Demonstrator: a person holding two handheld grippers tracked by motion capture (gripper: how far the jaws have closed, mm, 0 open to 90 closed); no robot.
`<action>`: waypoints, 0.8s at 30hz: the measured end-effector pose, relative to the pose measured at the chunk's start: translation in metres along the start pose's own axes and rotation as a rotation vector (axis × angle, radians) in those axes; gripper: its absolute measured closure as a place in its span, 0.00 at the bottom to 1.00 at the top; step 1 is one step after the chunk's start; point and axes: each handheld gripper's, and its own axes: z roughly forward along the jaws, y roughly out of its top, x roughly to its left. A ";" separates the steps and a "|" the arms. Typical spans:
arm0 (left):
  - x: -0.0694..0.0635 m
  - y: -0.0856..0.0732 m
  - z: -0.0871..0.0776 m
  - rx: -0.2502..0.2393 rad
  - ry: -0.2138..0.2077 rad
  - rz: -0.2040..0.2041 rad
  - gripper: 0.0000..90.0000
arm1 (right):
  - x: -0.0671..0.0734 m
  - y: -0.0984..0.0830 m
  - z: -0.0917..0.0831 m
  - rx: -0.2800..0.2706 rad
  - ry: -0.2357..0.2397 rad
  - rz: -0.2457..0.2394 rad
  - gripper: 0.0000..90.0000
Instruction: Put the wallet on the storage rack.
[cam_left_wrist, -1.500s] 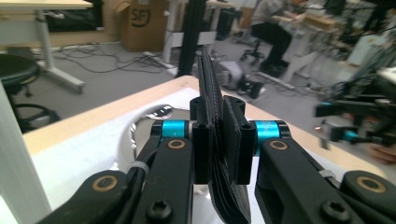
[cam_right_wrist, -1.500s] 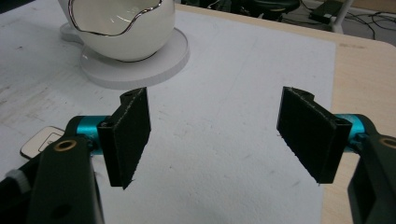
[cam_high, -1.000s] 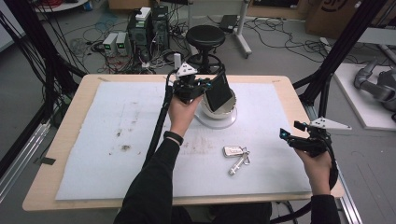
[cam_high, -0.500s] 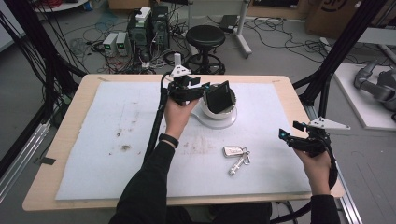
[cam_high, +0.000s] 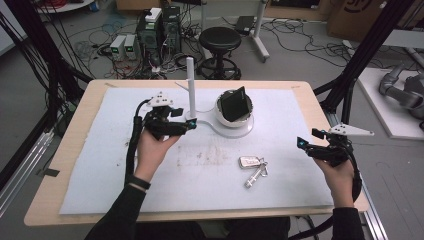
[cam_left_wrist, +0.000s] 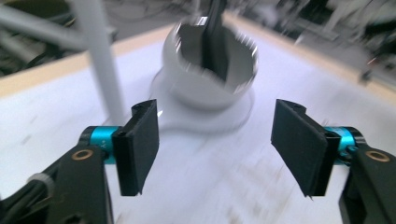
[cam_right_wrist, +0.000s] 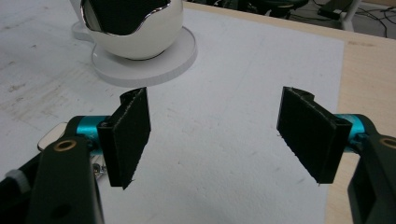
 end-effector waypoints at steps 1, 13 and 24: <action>0.000 -0.007 -0.005 0.032 0.025 0.018 0.36 | 0.000 0.000 0.000 0.002 0.003 -0.001 0.29; 0.026 -0.051 -0.035 0.127 0.099 0.000 0.34 | -0.002 0.006 0.010 0.057 0.047 0.012 0.29; 0.028 -0.051 -0.035 0.132 0.074 0.001 0.34 | 0.003 0.008 0.012 0.077 0.060 -0.005 0.29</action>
